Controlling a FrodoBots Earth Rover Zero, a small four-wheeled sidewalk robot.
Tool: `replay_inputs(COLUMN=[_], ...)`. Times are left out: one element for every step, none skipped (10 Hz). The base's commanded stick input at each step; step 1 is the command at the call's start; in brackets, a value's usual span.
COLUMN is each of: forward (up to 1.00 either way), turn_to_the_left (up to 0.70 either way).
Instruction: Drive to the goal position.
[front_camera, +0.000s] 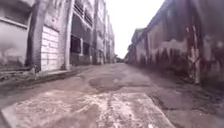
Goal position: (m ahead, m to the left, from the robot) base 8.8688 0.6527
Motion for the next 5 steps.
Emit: replay_inputs(forward=[0.70, 0.70, 0.70, 0.70, 0.70], turn_to_the_left=[0.00, 0.00, 0.00, 0.00, 0.00])
